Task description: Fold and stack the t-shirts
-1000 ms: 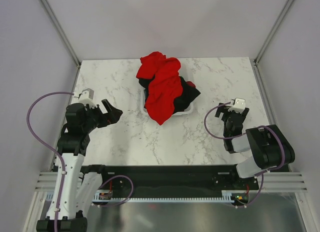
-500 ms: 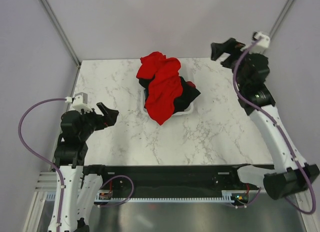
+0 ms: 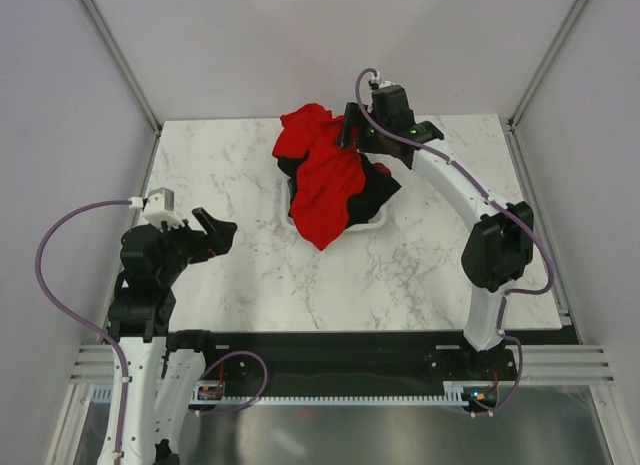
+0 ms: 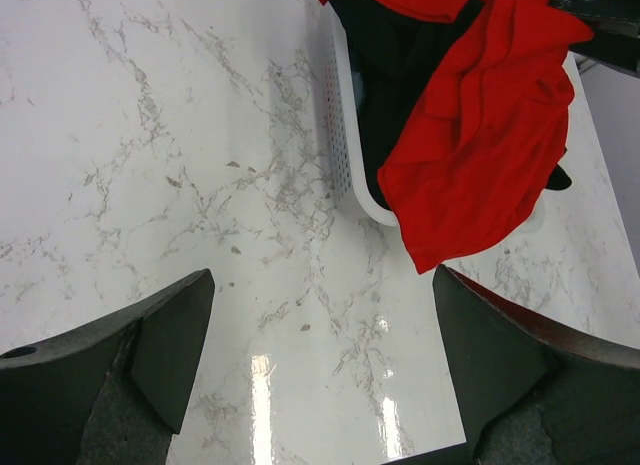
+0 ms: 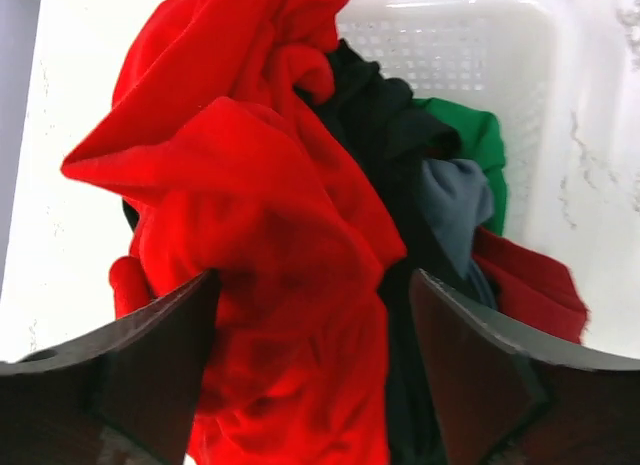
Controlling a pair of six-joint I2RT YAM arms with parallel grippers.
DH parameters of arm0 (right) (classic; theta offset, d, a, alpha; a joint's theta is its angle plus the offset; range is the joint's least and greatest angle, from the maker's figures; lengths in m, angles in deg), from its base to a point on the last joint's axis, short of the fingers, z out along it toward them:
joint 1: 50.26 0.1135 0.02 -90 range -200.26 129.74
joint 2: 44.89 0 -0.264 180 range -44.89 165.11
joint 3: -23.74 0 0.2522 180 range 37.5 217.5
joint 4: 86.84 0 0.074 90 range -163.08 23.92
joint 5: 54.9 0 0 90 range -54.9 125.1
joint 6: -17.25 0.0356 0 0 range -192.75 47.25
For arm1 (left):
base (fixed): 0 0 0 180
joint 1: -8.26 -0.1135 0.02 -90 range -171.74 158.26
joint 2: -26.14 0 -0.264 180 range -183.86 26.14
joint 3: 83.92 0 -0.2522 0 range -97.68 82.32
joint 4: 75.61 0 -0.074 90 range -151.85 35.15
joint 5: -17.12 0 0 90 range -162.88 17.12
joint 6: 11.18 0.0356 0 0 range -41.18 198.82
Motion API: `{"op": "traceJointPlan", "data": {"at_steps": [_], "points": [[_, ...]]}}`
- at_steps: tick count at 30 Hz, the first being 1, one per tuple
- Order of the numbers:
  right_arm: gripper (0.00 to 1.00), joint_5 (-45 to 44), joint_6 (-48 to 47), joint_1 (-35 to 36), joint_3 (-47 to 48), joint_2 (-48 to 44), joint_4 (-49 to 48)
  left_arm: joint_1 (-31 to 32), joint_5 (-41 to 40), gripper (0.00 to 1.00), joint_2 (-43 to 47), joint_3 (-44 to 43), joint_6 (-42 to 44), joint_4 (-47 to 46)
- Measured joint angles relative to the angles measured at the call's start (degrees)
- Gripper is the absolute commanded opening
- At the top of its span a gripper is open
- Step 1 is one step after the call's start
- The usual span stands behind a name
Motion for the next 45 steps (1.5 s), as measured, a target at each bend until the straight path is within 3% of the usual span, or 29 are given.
{"op": "traceJointPlan", "data": {"at_steps": [3,9,10,12,21,25,29,32,35,38,45], "points": [[0.73,-0.26,-0.2,1.51,3.41,2.93,0.9,0.0,0.02,0.96,0.35,0.0,-0.02,0.0],[0.26,-2.16,-1.66,3.17,6.75,3.41,1.79,0.0,0.13,0.95,0.37,0.17,-0.11,0.0],[0.13,-2.56,-1.97,3.19,7.13,3.3,1.86,0.0,0.15,0.94,0.37,0.22,-0.11,-0.02],[0.0,-3.34,-2.51,3.17,7.89,3.1,2.54,0.0,0.17,0.93,0.39,0.26,-0.11,0.02],[0.0,-6.34,-5.66,3.91,11.87,-3.26,7.78,0.0,0.0,0.91,2.03,0.26,-0.13,-0.02],[0.0,-12.7,-7.69,4.28,12.04,-14.49,8.79,0.0,-0.07,0.91,1.97,0.28,-0.13,-0.02],[0.0,-23.39,-10.4,4.22,10.23,-31.47,7.67,0.0,-0.13,0.91,0.85,0.31,-0.13,-0.02],[0.0,-33.86,-11.21,4.22,4.13,-45.46,6.32,0.0,-0.07,0.9,-1.51,0.39,-0.15,-0.37],[0.0,-41.94,-9.99,3.96,-4.83,-56.57,6.51,0.33,0.55,0.98,-7.1,0.59,-0.7,-1.92],[0.0,-45.7,-6.86,3.89,-14.38,-62.12,8.83,3.45,0.26,0.98,-14.88,0.57,-1.77,-4.5],[0.0,-35.93,2.93,3.96,-38.12,-60.98,19.67,15.19,-4.04,0.89,-37.99,-5.14,-2.91,-10.14]]}}
